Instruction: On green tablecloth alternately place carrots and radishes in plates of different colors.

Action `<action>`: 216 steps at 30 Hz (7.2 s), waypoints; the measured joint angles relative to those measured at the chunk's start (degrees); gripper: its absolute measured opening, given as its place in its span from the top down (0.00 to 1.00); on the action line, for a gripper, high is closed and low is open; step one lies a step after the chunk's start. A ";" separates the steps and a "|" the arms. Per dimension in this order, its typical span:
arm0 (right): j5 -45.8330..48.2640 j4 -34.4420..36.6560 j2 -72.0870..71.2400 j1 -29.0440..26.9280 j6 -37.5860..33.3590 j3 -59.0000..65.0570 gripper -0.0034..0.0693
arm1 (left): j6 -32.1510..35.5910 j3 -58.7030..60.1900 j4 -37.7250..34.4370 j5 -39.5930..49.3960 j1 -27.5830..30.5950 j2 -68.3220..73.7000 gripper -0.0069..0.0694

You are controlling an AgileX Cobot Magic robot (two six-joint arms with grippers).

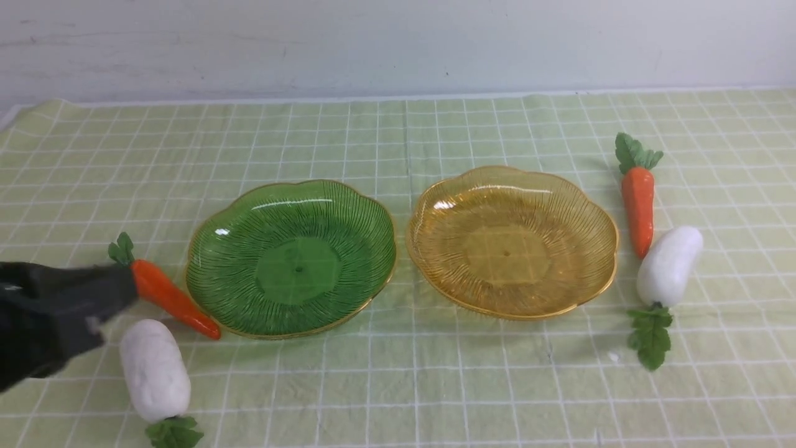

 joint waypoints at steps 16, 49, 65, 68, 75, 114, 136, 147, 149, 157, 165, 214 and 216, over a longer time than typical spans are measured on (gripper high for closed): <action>16.13 7.12 9.48 1.36 -6.14 -17.48 0.97 | -16.93 -1.47 24.86 -2.99 0.00 27.93 0.90; 44.81 -15.11 89.70 0.13 -2.42 -66.74 0.17 | -27.00 -1.94 28.68 -9.87 -0.11 43.21 0.30; 42.65 -10.54 117.09 0.06 -2.04 -80.78 0.19 | -17.15 -25.89 20.60 -9.85 -4.63 45.79 0.30; 43.90 -10.97 117.59 0.06 -2.72 -80.98 0.32 | -16.89 -30.14 20.60 -9.80 -4.63 51.34 0.30; 49.83 -13.98 110.47 0.78 -4.99 -81.13 0.31 | -16.89 -36.37 20.47 -7.93 -4.63 61.96 0.30; 67.97 4.26 138.08 26.14 -18.41 -141.45 0.06 | -22.07 -35.63 18.99 10.27 11.83 59.28 0.71; 69.60 -19.16 118.19 2.31 -6.48 -117.93 0.92 | -22.56 -37.21 19.27 0.57 11.90 70.53 0.53; 66.48 -10.71 132.89 -1.30 -10.29 -117.82 0.38 | -15.23 -51.00 11.61 6.63 3.64 56.92 0.52; 65.18 -10.71 134.66 -1.18 -10.33 -117.82 0.28 | -13.02 -52.85 7.57 5.54 -0.74 57.46 0.52; 64.62 -11.84 137.86 -1.17 -11.32 -117.82 0.52 | -10.00 -57.95 2.58 -3.66 -18.74 69.02 0.52; 67.66 -9.52 129.38 -2.58 -14.06 -115.69 0.66 | -9.83 -64.48 -0.86 -9.50 -23.51 82.51 0.49; 10.33 -9.69 26.03 12.61 -21.81 -36.53 0.97 | -26.29 10.56 32.92 -13.88 -19.96 -26.64 0.92; 5.65 -9.65 18.49 12.61 -22.06 -30.96 0.97 | -28.44 14.94 35.54 -14.25 -19.96 -31.31 0.92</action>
